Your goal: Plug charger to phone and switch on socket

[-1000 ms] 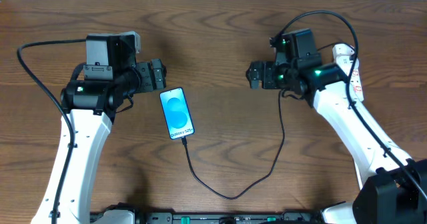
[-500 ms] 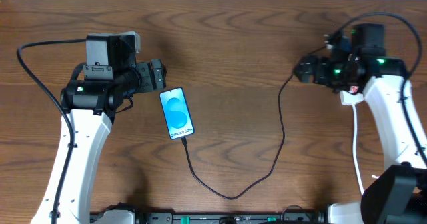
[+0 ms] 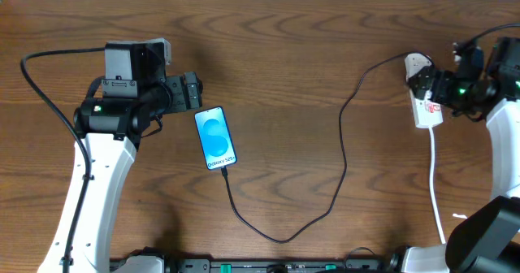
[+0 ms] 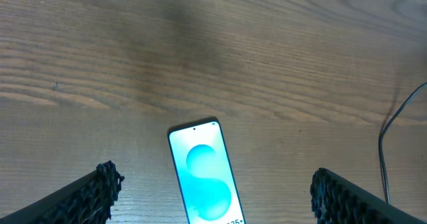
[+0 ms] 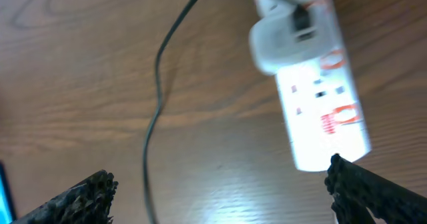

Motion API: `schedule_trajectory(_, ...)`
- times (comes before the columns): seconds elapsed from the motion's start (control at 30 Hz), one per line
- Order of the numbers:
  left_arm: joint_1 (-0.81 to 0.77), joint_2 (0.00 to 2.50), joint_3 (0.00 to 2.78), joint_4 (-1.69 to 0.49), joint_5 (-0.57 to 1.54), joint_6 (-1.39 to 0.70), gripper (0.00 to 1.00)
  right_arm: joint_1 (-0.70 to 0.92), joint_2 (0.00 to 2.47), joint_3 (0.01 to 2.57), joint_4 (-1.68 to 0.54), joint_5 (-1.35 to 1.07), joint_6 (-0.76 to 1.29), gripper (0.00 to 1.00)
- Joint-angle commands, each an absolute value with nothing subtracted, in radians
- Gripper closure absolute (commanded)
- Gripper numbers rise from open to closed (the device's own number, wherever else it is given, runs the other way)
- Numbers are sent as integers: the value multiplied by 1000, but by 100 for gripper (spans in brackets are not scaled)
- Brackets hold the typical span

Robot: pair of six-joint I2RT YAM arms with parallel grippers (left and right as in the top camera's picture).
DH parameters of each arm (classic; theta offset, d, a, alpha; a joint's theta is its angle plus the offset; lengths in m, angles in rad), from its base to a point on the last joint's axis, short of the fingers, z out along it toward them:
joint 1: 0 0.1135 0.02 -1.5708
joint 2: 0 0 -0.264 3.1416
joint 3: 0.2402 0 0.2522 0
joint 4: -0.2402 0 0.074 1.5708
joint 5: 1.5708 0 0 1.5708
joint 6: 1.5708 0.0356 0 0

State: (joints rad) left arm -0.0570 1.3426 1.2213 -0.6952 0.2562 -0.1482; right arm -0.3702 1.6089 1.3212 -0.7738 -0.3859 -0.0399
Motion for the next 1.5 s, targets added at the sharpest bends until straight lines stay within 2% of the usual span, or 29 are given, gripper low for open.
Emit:
schedule_trajectory(0.0,-59,1340,1226,-696,249,-128,7,-416,1598,1341,-749,-404,-100,1)
schedule_trajectory(0.3,-59,1340,1226,-696,249,-128,7,-481,1624,1407,-766,-403,-157,1)
schedule_trajectory(0.7,-59,1340,1226,-696,249,-128,7,-483,1973,1848,-1065,-403,-250,1)
schedule_trajectory(0.93,-59,1340,1226,-696,249,-128,7,-468,2098,1853,-1065,-472,-357,1)
schedule_trajectory(1.47,-59,1340,1226,-696,249,-128,7,-417,2199,1853,-1034,-474,-357,1)
